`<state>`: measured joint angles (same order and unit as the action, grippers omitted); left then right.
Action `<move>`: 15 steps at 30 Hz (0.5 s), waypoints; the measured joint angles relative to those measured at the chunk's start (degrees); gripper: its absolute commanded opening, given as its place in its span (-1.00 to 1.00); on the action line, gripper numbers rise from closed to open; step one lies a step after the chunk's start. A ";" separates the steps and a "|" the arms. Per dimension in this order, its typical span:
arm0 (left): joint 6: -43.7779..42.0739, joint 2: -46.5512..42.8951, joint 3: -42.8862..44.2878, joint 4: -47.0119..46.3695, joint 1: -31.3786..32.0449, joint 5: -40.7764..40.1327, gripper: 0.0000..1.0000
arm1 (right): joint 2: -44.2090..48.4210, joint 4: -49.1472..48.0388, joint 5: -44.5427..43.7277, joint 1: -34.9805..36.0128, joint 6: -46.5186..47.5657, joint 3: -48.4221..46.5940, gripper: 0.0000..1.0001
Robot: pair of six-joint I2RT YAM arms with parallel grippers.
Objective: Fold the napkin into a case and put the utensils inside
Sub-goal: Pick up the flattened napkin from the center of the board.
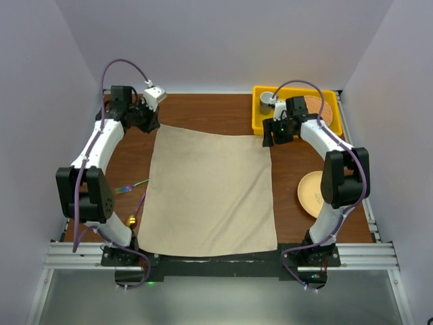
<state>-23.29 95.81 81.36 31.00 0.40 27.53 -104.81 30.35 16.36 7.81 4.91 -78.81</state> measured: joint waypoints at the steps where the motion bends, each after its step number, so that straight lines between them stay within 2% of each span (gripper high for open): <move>1: -0.76 -1.09 -0.92 0.22 0.39 0.81 -1.00 | 0.00 0.00 0.22 0.00 0.00 0.02 0.26; 7: -5.22 -2.56 -8.57 3.06 4.04 4.83 -1.00 | 0.00 0.00 1.86 -0.02 -0.07 0.04 0.26; 12: -6.40 -2.73 -16.15 4.11 10.49 5.31 -1.00 | 0.00 0.00 2.93 0.00 -0.44 0.04 0.26; 15: -6.40 -2.36 -17.64 4.28 11.69 5.27 -1.00 | 0.00 0.02 3.15 0.00 -0.61 0.04 0.26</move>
<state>-29.69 93.45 63.72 35.29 12.10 32.80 -104.81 30.37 19.51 7.81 4.29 -78.76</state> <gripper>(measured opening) 0.012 0.630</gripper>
